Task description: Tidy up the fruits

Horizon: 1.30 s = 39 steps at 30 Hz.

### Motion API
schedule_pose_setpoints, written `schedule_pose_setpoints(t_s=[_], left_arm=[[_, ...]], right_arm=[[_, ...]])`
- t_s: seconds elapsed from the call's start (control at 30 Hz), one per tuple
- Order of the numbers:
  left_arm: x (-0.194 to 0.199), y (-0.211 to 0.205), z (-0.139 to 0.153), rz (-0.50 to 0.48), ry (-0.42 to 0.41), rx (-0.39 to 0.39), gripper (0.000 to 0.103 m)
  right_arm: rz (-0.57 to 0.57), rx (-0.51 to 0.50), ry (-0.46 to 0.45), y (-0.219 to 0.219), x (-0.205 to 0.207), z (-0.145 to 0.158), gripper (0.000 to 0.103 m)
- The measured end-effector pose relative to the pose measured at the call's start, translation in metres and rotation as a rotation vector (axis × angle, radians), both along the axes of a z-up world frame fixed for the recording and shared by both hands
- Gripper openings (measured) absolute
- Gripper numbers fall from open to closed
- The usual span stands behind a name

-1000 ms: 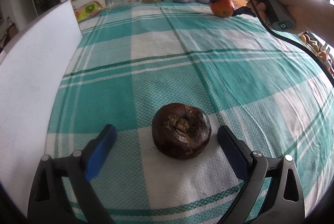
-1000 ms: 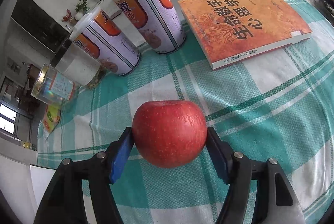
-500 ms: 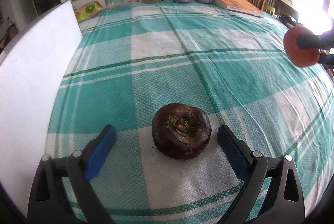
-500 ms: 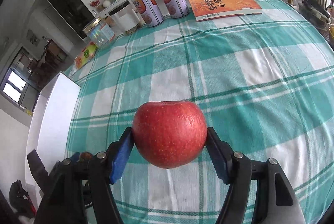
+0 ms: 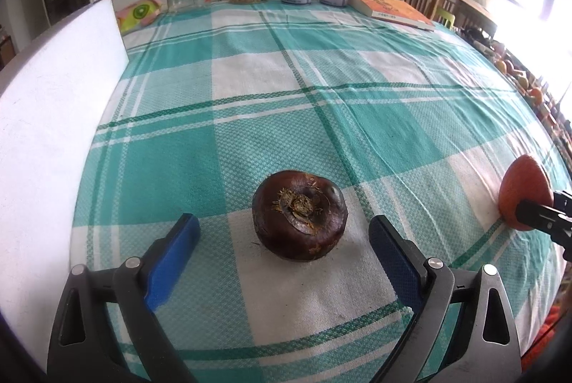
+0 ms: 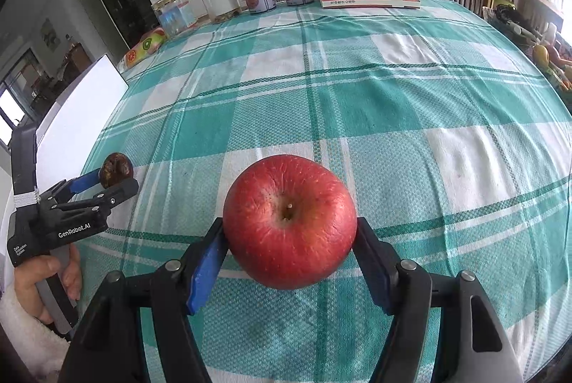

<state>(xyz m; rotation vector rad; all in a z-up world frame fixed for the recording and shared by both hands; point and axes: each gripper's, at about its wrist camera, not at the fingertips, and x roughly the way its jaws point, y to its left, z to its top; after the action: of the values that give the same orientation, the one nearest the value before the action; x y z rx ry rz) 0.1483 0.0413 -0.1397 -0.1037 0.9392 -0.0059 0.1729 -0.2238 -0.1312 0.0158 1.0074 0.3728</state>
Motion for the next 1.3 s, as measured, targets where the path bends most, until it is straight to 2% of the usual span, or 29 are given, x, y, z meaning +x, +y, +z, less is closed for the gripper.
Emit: schedule_pose_setpoints(t_s=[0.2, 0.23, 0.27, 0.3, 0.4, 0.5, 0.63, 0.77, 0.87, 0.97, 1.17, 1.3], left_arm=[[-0.005, 0.001, 0.013, -0.017, -0.033, -0.029, 0.094], [-0.004, -0.001, 0.014, -0.025, -0.041, -0.022, 0.089], [-0.003, -0.005, 0.014, -0.041, -0.040, -0.012, 0.057], [0.000, -0.010, 0.012, -0.057, -0.017, 0.010, 0.048], [-0.004, -0.011, 0.014, -0.063, -0.023, 0.000, 0.047], [-0.027, -0.005, 0.036, -0.068, -0.034, -0.150, 0.046], [-0.079, 0.002, 0.089, -0.163, -0.071, -0.330, 0.046], [-0.132, 0.033, 0.138, -0.180, -0.117, -0.424, 0.047], [-0.163, 0.071, 0.166, -0.121, -0.169, -0.434, 0.047], [-0.182, 0.117, 0.174, -0.017, -0.178, -0.412, 0.047], [-0.202, 0.216, 0.151, 0.255, -0.132, -0.296, 0.047], [-0.210, 0.253, 0.121, 0.354, -0.064, -0.251, 0.047]], right_arm=[[-0.002, -0.012, 0.022, 0.003, 0.011, 0.002, 0.070], [-0.003, -0.010, 0.026, 0.003, 0.012, 0.002, 0.070], [-0.007, -0.004, 0.034, 0.003, 0.013, 0.002, 0.069], [-0.015, 0.007, 0.043, 0.001, 0.013, 0.002, 0.069], [-0.039, 0.040, 0.054, -0.005, 0.008, 0.003, 0.069], [-0.050, 0.132, 0.077, -0.010, -0.005, 0.011, 0.068], [-0.018, 0.271, 0.073, 0.006, -0.031, 0.039, 0.069], [0.055, 0.438, 0.059, 0.042, -0.059, 0.068, 0.069], [0.141, 0.505, 0.069, 0.082, -0.077, 0.084, 0.069], [0.239, 0.531, 0.100, 0.125, -0.091, 0.096, 0.068], [0.447, 0.517, 0.105, 0.216, -0.116, 0.126, 0.069], [0.610, 0.405, 0.088, 0.291, -0.137, 0.132, 0.069]])
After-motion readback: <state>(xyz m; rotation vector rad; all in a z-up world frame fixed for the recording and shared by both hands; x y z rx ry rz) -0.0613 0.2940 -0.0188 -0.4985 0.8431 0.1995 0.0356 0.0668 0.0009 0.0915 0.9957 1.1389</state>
